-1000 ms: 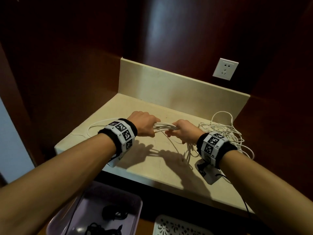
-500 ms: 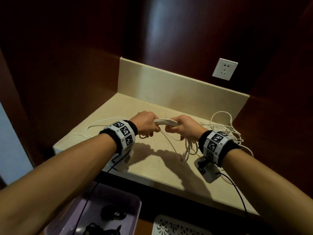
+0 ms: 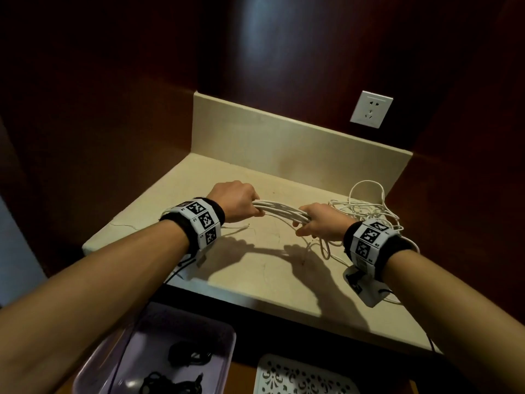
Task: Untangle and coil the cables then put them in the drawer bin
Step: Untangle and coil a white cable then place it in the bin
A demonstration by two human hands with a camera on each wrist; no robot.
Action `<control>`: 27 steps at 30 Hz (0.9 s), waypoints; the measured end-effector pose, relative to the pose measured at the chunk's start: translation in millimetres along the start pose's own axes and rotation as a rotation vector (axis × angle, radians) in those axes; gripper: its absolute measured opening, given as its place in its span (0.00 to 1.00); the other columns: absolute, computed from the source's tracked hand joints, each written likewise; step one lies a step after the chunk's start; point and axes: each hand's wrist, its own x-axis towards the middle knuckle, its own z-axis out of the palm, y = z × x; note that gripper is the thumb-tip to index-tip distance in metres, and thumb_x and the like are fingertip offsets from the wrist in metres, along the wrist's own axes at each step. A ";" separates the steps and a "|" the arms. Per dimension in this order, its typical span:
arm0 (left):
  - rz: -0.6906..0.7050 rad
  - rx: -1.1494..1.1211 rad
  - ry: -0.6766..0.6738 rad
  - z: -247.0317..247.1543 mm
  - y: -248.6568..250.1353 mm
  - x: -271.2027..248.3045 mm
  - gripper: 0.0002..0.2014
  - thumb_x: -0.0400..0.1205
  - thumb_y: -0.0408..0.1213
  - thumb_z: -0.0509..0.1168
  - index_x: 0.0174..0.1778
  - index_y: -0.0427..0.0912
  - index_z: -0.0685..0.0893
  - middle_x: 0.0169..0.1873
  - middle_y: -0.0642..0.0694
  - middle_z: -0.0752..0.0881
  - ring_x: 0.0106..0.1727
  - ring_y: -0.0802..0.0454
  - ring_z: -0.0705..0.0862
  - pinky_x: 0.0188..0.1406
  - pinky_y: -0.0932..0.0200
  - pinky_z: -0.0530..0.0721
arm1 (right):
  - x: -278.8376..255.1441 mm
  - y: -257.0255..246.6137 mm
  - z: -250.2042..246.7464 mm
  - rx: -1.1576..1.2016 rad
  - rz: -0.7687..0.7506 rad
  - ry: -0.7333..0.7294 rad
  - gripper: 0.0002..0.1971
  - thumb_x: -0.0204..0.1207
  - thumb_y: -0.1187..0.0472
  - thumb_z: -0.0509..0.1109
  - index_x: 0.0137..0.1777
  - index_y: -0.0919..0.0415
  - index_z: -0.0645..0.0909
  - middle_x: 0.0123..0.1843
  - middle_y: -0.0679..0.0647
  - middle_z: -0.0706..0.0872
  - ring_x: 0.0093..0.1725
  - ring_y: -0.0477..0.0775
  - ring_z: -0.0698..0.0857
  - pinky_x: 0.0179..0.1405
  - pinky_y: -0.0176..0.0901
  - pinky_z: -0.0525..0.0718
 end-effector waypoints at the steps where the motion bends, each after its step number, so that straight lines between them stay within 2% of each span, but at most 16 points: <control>1: 0.011 0.024 0.001 0.0 0.1 -0.1 0.14 0.81 0.57 0.65 0.52 0.54 0.90 0.33 0.53 0.82 0.38 0.51 0.79 0.33 0.57 0.69 | -0.5 1.4 0.9 -0.005 0.002 0.006 0.04 0.77 0.59 0.74 0.49 0.55 0.81 0.40 0.48 0.83 0.37 0.48 0.79 0.32 0.38 0.73; 3: 0.030 0.065 0.007 0.5 1.5 0.0 0.15 0.81 0.57 0.64 0.51 0.53 0.90 0.33 0.52 0.82 0.38 0.49 0.79 0.33 0.57 0.69 | -0.9 3.6 3.2 -0.002 0.004 0.035 0.04 0.79 0.55 0.72 0.45 0.54 0.81 0.37 0.48 0.82 0.37 0.49 0.79 0.34 0.40 0.72; 7: 0.031 0.123 0.014 2.4 4.9 0.7 0.17 0.82 0.59 0.63 0.49 0.51 0.89 0.28 0.52 0.79 0.37 0.48 0.78 0.32 0.56 0.66 | 0.1 1.6 4.9 0.037 0.031 0.099 0.10 0.80 0.50 0.70 0.42 0.55 0.83 0.29 0.46 0.78 0.30 0.46 0.75 0.27 0.40 0.68; 9: 0.029 0.116 0.003 3.2 4.4 1.1 0.16 0.82 0.58 0.63 0.49 0.50 0.89 0.28 0.51 0.77 0.37 0.47 0.77 0.33 0.56 0.67 | 1.6 0.5 6.4 0.031 0.040 0.114 0.11 0.80 0.49 0.70 0.40 0.54 0.82 0.29 0.46 0.78 0.29 0.47 0.75 0.27 0.40 0.67; 10: 0.030 0.098 -0.005 4.1 3.7 1.4 0.16 0.82 0.57 0.64 0.50 0.50 0.89 0.28 0.52 0.77 0.37 0.47 0.77 0.33 0.56 0.67 | 2.5 0.4 8.1 0.014 0.038 0.117 0.10 0.80 0.50 0.71 0.41 0.54 0.81 0.31 0.47 0.79 0.32 0.49 0.77 0.29 0.41 0.68; 12: 0.034 0.045 -0.024 6.3 2.4 1.8 0.14 0.82 0.54 0.65 0.51 0.49 0.89 0.28 0.52 0.76 0.38 0.47 0.77 0.35 0.57 0.68 | 3.8 0.3 11.4 -0.055 0.046 0.118 0.07 0.80 0.53 0.71 0.49 0.56 0.81 0.40 0.51 0.83 0.43 0.56 0.82 0.36 0.42 0.71; 14: 0.038 0.017 -0.031 8.2 1.6 1.6 0.14 0.82 0.53 0.66 0.51 0.48 0.89 0.30 0.51 0.78 0.39 0.47 0.77 0.36 0.57 0.69 | 5.6 1.0 14.1 -0.101 0.089 0.115 0.13 0.80 0.56 0.70 0.61 0.60 0.79 0.53 0.57 0.86 0.54 0.60 0.83 0.46 0.44 0.78; 16: 0.042 0.026 -0.029 9.9 1.4 1.5 0.14 0.82 0.52 0.66 0.51 0.48 0.89 0.33 0.49 0.79 0.40 0.46 0.77 0.36 0.57 0.69 | 6.8 1.4 14.2 -0.115 0.148 0.103 0.18 0.79 0.59 0.68 0.67 0.62 0.77 0.60 0.60 0.84 0.56 0.61 0.83 0.52 0.48 0.83; 18: 0.049 0.039 -0.032 10.7 2.1 1.5 0.14 0.82 0.52 0.65 0.52 0.48 0.89 0.35 0.48 0.80 0.41 0.46 0.77 0.37 0.57 0.69 | 8.8 1.1 13.8 -0.167 0.195 0.049 0.15 0.77 0.61 0.65 0.62 0.64 0.78 0.57 0.61 0.85 0.51 0.61 0.83 0.45 0.46 0.82; 21: 0.063 0.040 -0.041 11.9 3.8 2.7 0.13 0.83 0.51 0.65 0.54 0.49 0.89 0.37 0.48 0.81 0.41 0.46 0.77 0.38 0.57 0.70 | 10.8 0.4 12.8 -0.203 0.253 -0.039 0.10 0.77 0.61 0.62 0.52 0.64 0.80 0.46 0.58 0.83 0.44 0.58 0.81 0.33 0.41 0.74; 24: 0.076 0.042 -0.048 14.0 6.0 4.7 0.13 0.83 0.50 0.64 0.55 0.49 0.89 0.37 0.49 0.81 0.41 0.47 0.77 0.38 0.57 0.70 | 13.1 0.7 14.9 -0.193 0.294 -0.088 0.08 0.79 0.59 0.62 0.49 0.62 0.79 0.44 0.57 0.82 0.43 0.58 0.81 0.29 0.39 0.73; 27: 0.077 0.043 -0.064 17.8 5.8 5.4 0.13 0.83 0.50 0.64 0.55 0.48 0.89 0.38 0.49 0.82 0.41 0.47 0.79 0.39 0.57 0.71 | 16.0 2.3 18.3 -0.171 0.307 -0.104 0.10 0.81 0.56 0.61 0.48 0.62 0.79 0.43 0.57 0.82 0.42 0.58 0.81 0.32 0.40 0.75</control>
